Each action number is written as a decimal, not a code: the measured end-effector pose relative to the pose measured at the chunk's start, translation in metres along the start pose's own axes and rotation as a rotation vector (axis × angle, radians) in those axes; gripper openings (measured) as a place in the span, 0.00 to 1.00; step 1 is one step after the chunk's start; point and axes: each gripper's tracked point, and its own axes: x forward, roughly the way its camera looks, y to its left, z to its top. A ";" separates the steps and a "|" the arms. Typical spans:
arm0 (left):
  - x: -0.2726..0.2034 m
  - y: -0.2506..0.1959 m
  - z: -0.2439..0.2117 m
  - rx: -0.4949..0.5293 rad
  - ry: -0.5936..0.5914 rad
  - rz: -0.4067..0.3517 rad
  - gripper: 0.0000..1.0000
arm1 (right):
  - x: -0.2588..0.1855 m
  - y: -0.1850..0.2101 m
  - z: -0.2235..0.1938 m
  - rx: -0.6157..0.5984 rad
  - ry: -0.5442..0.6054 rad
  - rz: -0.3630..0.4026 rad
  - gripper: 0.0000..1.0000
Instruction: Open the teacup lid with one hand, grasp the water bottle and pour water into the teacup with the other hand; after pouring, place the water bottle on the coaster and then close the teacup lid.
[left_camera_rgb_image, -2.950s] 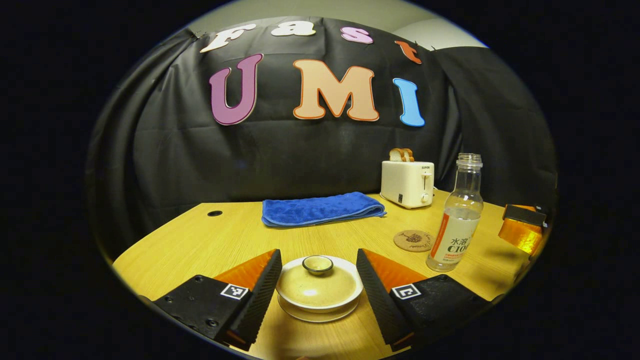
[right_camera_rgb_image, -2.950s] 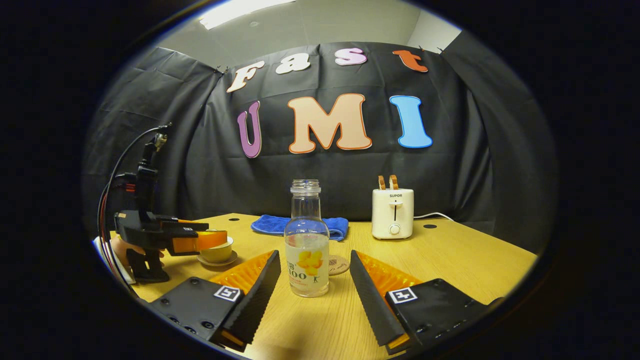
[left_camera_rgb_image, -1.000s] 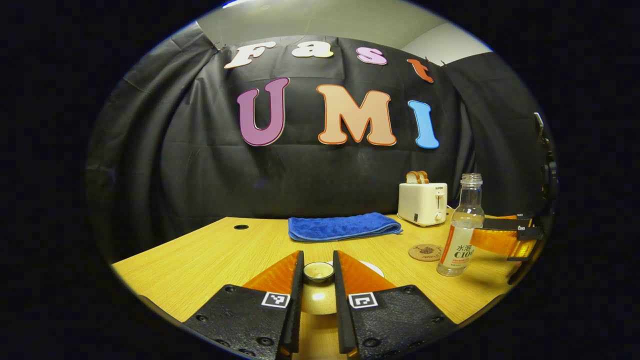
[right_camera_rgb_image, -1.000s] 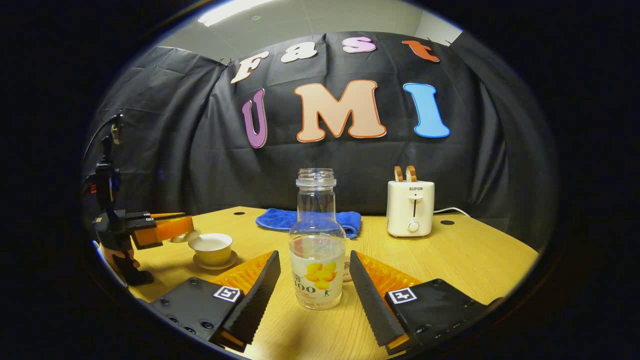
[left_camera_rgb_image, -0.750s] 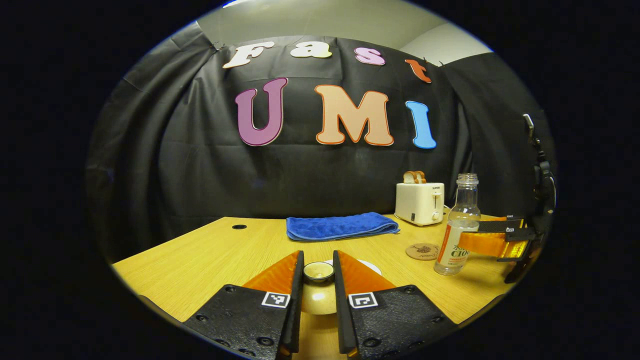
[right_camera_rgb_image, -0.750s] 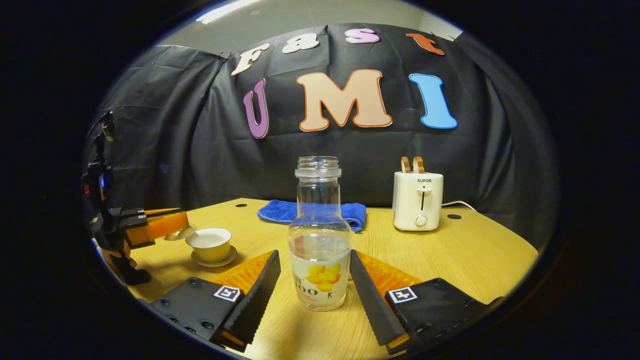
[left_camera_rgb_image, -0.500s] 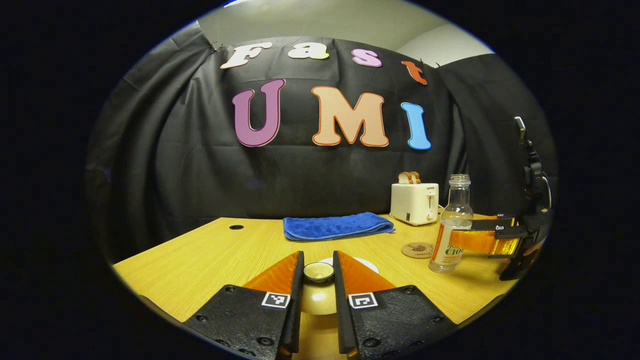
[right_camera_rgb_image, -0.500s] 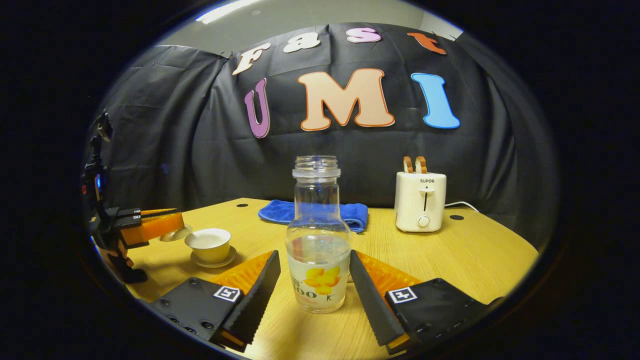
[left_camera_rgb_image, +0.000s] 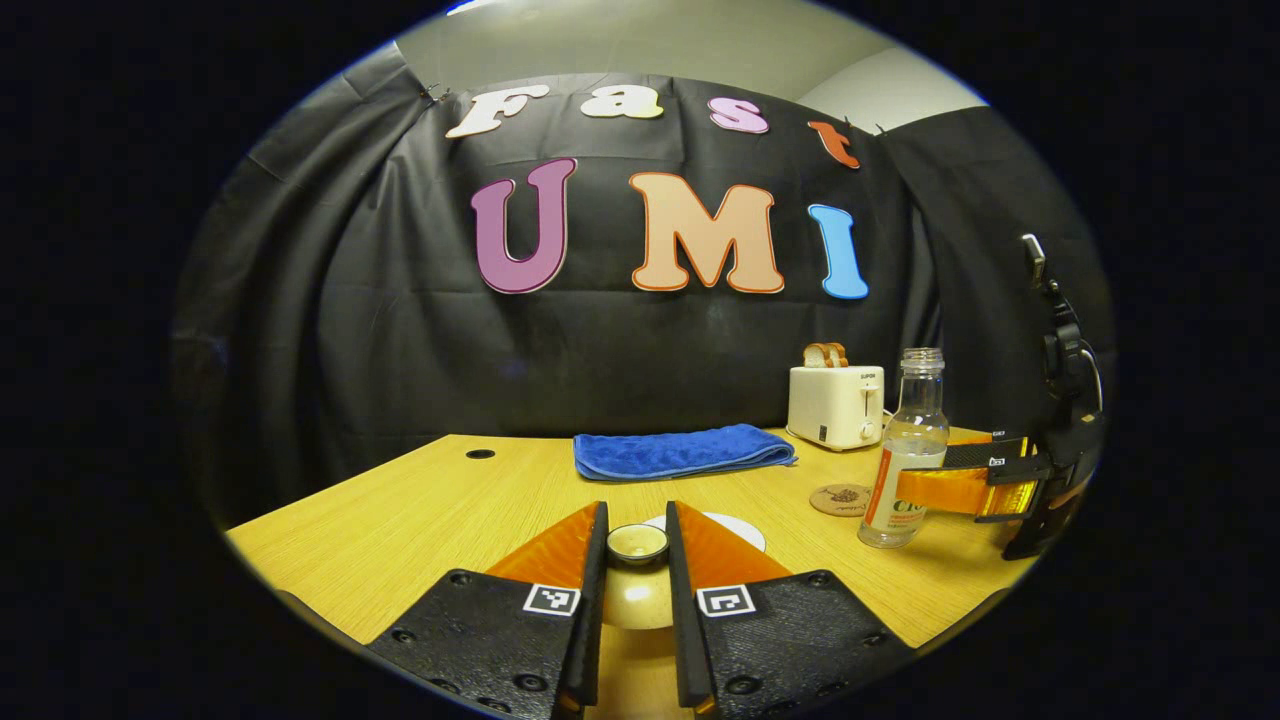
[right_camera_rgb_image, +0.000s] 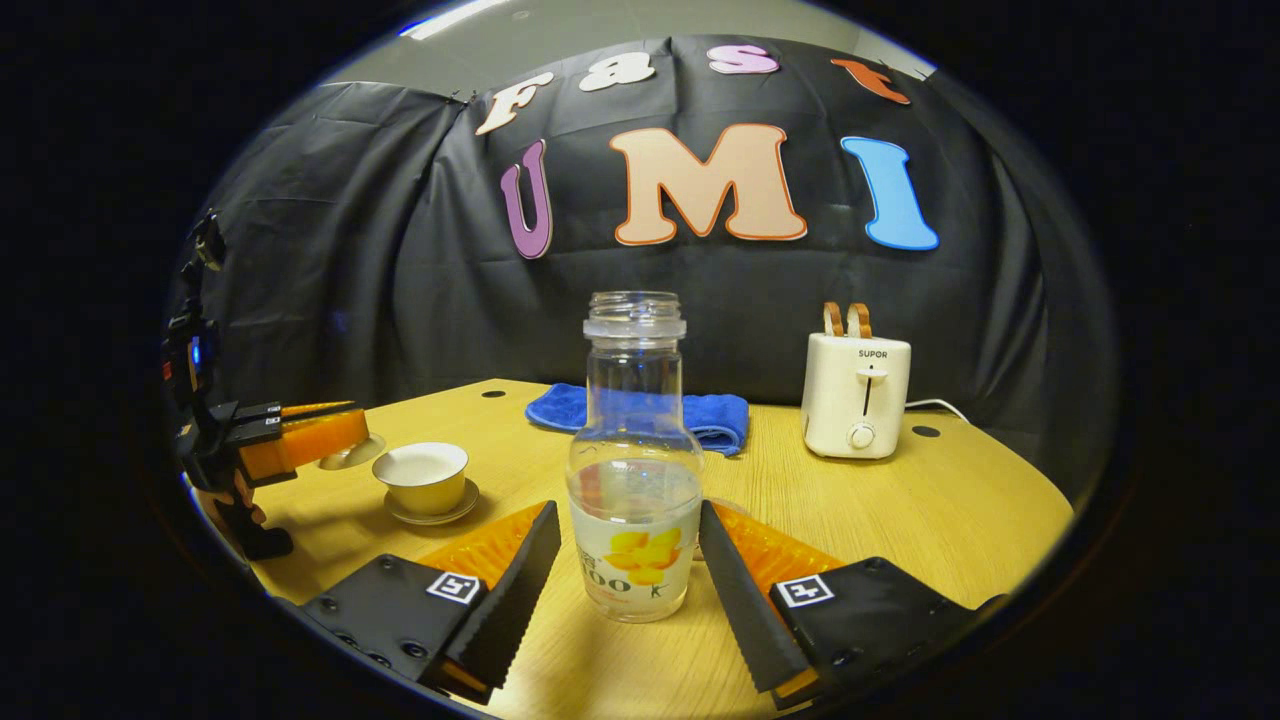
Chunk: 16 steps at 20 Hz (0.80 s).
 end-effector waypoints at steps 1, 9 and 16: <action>0.000 0.000 0.000 0.000 -0.001 0.001 0.28 | 0.001 -0.001 -0.001 0.007 0.012 -0.005 0.84; -0.006 0.013 -0.002 0.002 -0.004 0.035 0.28 | 0.009 0.001 -0.003 -0.041 0.039 -0.023 0.80; -0.015 0.039 -0.004 0.001 -0.003 0.107 0.28 | -0.003 0.002 0.002 -0.185 0.024 -0.062 0.79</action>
